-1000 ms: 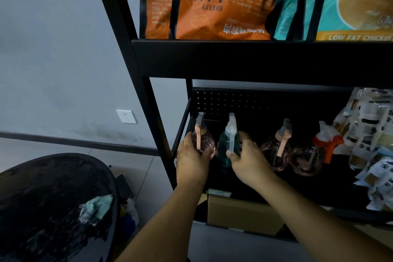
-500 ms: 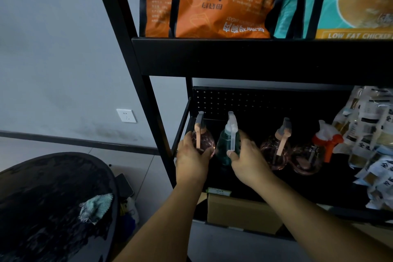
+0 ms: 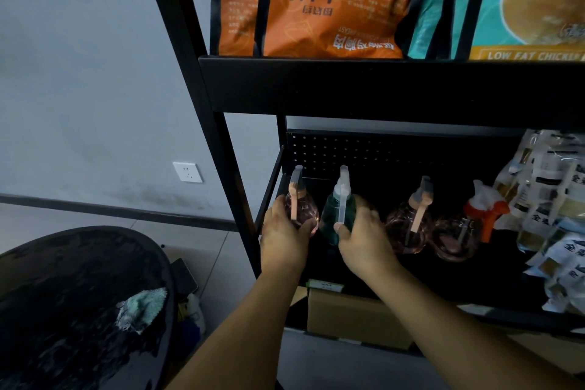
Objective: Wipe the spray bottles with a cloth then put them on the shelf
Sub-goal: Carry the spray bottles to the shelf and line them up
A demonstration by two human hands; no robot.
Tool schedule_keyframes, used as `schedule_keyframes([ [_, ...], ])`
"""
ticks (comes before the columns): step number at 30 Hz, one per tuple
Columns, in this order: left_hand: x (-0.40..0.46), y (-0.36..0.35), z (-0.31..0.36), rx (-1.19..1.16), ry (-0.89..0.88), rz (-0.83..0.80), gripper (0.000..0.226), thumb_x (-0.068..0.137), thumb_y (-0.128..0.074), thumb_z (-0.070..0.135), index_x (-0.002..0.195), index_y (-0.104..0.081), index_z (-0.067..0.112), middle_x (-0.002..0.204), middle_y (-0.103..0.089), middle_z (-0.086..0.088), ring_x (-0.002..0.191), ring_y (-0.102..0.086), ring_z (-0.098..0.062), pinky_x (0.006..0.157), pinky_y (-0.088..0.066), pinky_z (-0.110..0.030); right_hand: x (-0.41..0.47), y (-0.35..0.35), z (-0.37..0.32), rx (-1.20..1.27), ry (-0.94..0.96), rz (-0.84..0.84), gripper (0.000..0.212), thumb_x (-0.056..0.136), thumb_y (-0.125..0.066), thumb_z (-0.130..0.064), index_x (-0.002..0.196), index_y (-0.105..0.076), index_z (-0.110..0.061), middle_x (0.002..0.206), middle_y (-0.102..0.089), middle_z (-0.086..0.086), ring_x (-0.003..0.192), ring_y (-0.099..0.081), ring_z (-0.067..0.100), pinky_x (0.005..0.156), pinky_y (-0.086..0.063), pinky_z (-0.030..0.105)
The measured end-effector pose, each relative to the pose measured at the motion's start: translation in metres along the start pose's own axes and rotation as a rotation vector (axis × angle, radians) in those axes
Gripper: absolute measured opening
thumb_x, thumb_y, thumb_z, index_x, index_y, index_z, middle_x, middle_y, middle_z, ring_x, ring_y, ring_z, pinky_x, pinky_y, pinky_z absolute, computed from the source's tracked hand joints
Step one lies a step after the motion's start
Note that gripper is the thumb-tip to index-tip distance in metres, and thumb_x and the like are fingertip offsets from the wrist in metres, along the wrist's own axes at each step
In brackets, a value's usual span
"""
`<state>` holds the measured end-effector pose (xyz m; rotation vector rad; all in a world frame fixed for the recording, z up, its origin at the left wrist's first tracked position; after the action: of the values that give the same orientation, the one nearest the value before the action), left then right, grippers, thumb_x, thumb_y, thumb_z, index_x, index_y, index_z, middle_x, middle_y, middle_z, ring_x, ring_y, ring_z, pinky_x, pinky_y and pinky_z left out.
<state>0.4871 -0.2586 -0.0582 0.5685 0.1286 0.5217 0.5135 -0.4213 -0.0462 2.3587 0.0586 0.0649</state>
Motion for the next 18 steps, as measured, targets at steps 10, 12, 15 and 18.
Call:
schedule_keyframes([
  [10, 0.002, 0.002, -0.004, -0.053, -0.013, -0.014, 0.075, 0.082, -0.088, 0.030, 0.147, -0.050, 0.030, 0.134, -0.066, 0.003, 0.123, -0.066, -0.019, 0.104, -0.058, -0.046, -0.003, 0.001, 0.005, 0.032, -0.026, -0.046, 0.075, 0.100, -0.065, -0.027, 0.162, -0.023, -0.025, 0.152, -0.040, 0.007, 0.141, -0.045, 0.028, 0.110, -0.041, 0.039],
  [12, -0.001, 0.005, -0.004, -0.062, -0.018, -0.014, 0.069, 0.082, -0.088, 0.026, 0.142, -0.053, 0.030, 0.129, -0.068, 0.004, 0.117, -0.068, -0.015, 0.100, -0.059, -0.037, -0.009, 0.003, 0.006, 0.042, -0.025, -0.045, 0.077, 0.100, -0.066, -0.026, 0.162, -0.022, -0.023, 0.156, -0.036, 0.005, 0.143, -0.042, 0.026, 0.111, -0.040, 0.037],
  [15, -0.014, 0.011, -0.001, -0.055, -0.048, -0.019, 0.053, 0.083, -0.088, 0.022, 0.128, -0.059, 0.027, 0.119, -0.070, 0.004, 0.105, -0.069, -0.010, 0.082, -0.054, -0.016, -0.021, 0.007, 0.006, 0.063, 0.003, -0.033, 0.075, 0.098, -0.069, -0.023, 0.160, -0.026, -0.020, 0.156, -0.036, 0.003, 0.142, -0.044, 0.025, 0.111, -0.040, 0.034],
  [18, -0.034, 0.018, 0.003, -0.003, -0.095, -0.018, 0.049, 0.086, -0.087, 0.023, 0.127, -0.060, 0.025, 0.119, -0.067, 0.004, 0.101, -0.067, -0.009, 0.077, -0.049, -0.016, -0.035, 0.013, 0.007, 0.074, 0.017, -0.034, 0.074, 0.098, -0.070, -0.023, 0.159, -0.027, -0.020, 0.157, -0.034, 0.002, 0.143, -0.043, 0.024, 0.114, -0.038, 0.034],
])
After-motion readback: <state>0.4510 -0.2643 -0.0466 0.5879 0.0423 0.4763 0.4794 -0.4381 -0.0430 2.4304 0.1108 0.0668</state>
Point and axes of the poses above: each hand's wrist, its own x-axis towards the middle knuckle, its own y-axis out of the back of the hand, z = x × y, the point moved 4 cm from there along x, towards the middle knuckle
